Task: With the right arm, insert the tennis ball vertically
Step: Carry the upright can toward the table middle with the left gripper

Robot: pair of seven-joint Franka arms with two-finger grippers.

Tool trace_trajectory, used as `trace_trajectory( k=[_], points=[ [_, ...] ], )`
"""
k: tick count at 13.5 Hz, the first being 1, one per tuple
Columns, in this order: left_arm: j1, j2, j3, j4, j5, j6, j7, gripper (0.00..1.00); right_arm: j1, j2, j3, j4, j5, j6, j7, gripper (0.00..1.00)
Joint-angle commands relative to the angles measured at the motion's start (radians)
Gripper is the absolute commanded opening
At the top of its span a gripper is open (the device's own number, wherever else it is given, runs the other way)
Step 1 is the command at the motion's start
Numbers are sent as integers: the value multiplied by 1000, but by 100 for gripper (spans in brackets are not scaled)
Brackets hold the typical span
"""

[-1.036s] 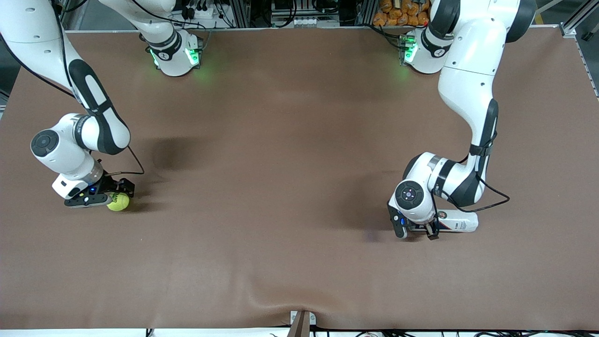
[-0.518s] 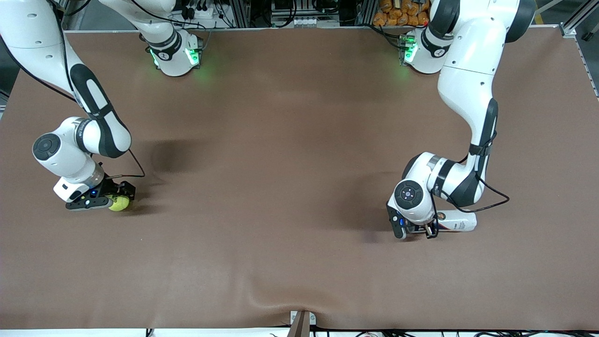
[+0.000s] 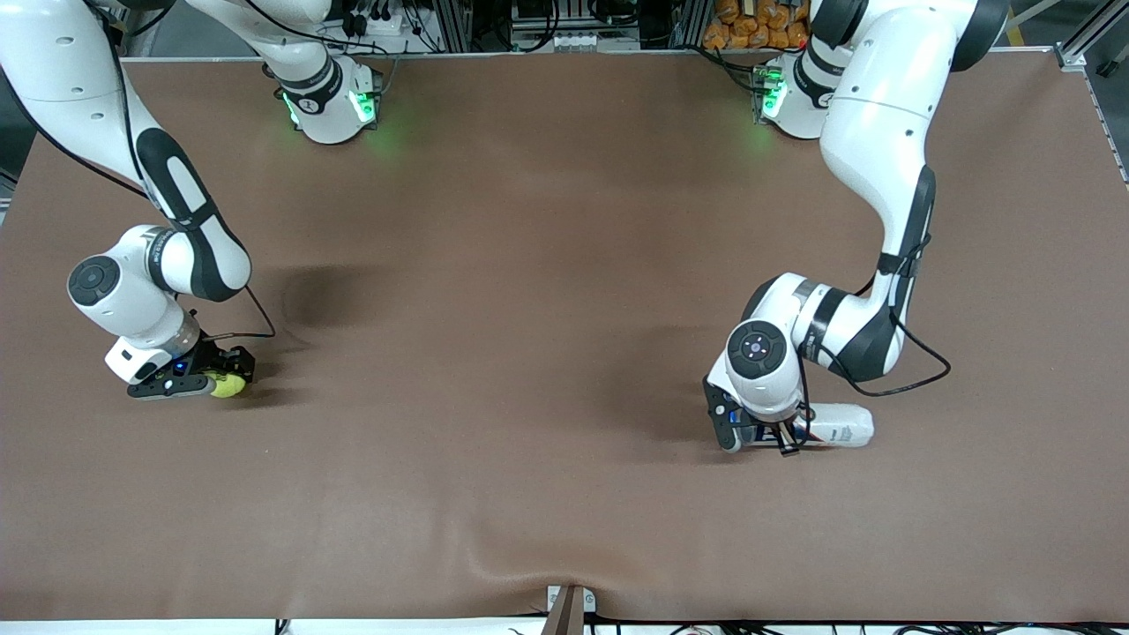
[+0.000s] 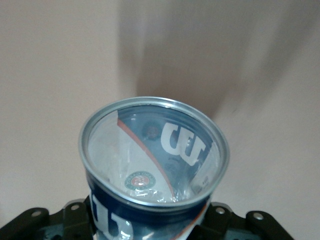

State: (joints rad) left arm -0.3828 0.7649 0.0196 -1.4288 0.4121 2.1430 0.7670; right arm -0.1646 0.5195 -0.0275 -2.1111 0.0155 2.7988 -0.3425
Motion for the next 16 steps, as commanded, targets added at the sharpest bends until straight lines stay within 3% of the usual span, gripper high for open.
trace_trajectory(
  k=[1,6,11,13,16],
  points=[
    [7,-44,-3,-12,-117,-14,17,70,-18,4,17,11,12,27,-23,8],
    [13,-116,-58,-13,-324,-14,14,70,-9,-114,23,3,11,-45,-24,0],
    [12,-170,-115,-12,-516,-11,-3,70,0,-304,41,13,29,-368,-18,0],
    [1,-167,-131,-12,-606,29,-3,71,0,-358,41,84,41,-564,-16,0],
    [-8,-157,-173,-12,-677,98,-43,70,8,-365,32,299,46,-902,-12,0]
  ],
)
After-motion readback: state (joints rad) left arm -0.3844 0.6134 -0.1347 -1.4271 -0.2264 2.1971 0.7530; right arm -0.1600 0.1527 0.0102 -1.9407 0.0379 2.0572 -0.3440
